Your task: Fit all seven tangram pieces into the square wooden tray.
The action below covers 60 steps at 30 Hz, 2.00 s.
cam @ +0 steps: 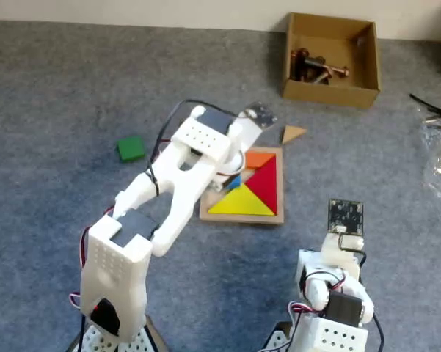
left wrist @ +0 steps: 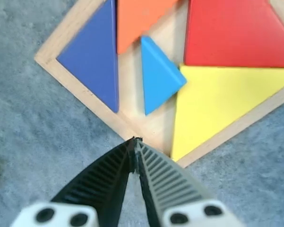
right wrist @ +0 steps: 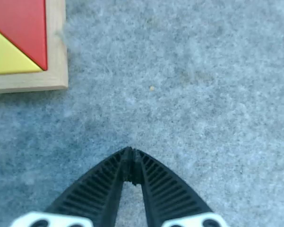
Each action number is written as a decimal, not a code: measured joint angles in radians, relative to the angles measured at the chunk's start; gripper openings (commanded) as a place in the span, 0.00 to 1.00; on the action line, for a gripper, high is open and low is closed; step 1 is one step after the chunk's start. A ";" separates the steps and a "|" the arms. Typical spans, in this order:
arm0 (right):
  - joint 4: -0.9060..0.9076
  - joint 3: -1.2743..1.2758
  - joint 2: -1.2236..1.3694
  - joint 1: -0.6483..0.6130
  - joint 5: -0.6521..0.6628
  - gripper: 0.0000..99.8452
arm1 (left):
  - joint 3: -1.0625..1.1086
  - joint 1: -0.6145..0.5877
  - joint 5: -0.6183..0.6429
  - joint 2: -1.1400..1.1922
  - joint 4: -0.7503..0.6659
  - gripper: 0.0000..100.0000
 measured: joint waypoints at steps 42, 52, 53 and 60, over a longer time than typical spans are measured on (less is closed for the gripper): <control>0.000 0.000 0.000 0.000 0.000 0.01 | 0.063 0.071 -0.002 0.000 -0.086 0.00; 0.000 0.000 0.000 0.000 0.000 0.01 | 0.063 0.071 0.000 0.000 -0.098 0.00; 0.000 0.000 0.000 0.000 0.000 0.01 | 0.063 0.071 0.000 0.000 -0.098 0.00; 0.000 0.000 0.000 0.000 0.000 0.01 | 0.063 0.069 0.000 0.000 -0.098 0.00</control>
